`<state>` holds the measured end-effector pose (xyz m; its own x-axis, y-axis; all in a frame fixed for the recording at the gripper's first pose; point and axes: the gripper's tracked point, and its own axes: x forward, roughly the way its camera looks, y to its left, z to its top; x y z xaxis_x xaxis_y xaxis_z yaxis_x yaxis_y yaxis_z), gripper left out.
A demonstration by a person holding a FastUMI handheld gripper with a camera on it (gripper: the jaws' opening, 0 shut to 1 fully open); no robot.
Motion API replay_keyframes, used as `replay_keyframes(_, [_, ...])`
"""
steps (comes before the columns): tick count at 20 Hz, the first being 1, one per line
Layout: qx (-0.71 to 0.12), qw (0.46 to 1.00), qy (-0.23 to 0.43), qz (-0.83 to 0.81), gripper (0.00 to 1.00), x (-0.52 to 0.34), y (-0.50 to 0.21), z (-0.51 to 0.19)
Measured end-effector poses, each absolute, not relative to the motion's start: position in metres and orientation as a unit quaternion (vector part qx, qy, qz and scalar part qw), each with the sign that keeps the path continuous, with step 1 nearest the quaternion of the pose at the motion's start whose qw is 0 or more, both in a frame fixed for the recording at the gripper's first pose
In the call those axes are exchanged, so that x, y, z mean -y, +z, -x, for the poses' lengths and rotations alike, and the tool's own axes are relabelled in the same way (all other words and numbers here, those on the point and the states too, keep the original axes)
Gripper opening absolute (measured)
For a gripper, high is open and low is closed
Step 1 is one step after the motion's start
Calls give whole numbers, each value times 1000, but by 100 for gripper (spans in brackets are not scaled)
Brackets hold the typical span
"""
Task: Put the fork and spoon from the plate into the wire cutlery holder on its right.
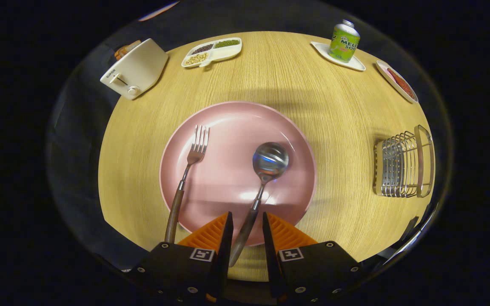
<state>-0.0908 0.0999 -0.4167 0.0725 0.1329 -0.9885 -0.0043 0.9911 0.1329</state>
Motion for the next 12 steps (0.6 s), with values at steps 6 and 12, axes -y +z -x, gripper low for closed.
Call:
replay_keyframes(6, [-688, 723, 34, -59, 14, -97, -420, 87])
replay_keyframes(12, [-673, 735, 55, -57, 5, -87, -406, 88])
